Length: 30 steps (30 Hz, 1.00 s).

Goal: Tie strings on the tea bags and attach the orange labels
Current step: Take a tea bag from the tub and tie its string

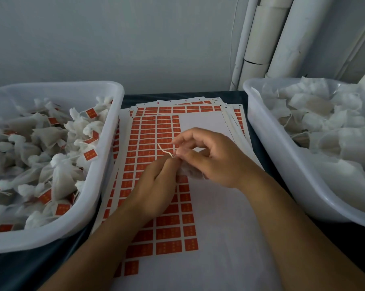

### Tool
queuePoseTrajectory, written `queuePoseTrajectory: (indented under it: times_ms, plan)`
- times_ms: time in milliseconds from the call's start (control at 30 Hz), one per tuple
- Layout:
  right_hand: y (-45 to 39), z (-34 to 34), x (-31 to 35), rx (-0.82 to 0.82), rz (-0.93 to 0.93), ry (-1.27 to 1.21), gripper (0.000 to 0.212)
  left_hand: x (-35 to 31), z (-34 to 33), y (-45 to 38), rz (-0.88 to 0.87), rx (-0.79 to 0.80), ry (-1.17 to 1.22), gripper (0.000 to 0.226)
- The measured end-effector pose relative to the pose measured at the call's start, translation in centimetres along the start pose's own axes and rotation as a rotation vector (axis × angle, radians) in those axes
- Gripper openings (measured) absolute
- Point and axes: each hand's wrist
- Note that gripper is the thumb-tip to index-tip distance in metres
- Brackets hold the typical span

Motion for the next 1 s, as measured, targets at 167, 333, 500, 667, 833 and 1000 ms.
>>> queuePoseTrajectory:
  times_ms: [167,333,500,667,833,1000]
  plan:
    - [0.0,0.2,0.2,-0.019,0.058,0.024,0.017,0.5,0.5,-0.6,0.156,-0.032,0.093,0.039]
    - [0.1,0.4,0.5,0.022,0.101,0.022,0.011,0.0,0.6,-0.9,0.349,-0.083,0.436,0.023]
    - [0.3,0.4,0.2,0.060,0.111,0.049,0.008,-0.2,1.4,-0.8,0.401,-0.019,0.240,0.035]
    - [0.2,0.1,0.3,0.071,0.135,0.072,0.018,-0.8,1.4,-0.6,0.406,-0.078,0.213,0.035]
    - [0.3,0.0,0.6,0.087,0.176,0.095,0.023,-0.6,1.8,-0.6,0.384,-0.104,0.156,0.030]
    - [0.3,-0.3,0.3,0.101,0.191,0.227,0.027,-0.9,1.7,-0.7,0.441,-0.159,0.150,0.032]
Point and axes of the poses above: each hand's wrist, its own y-axis away from the middle knuckle, its own z-axis out of the back of the hand, x = y × z, and after that the axes turned 10 degrees about z, right-handed
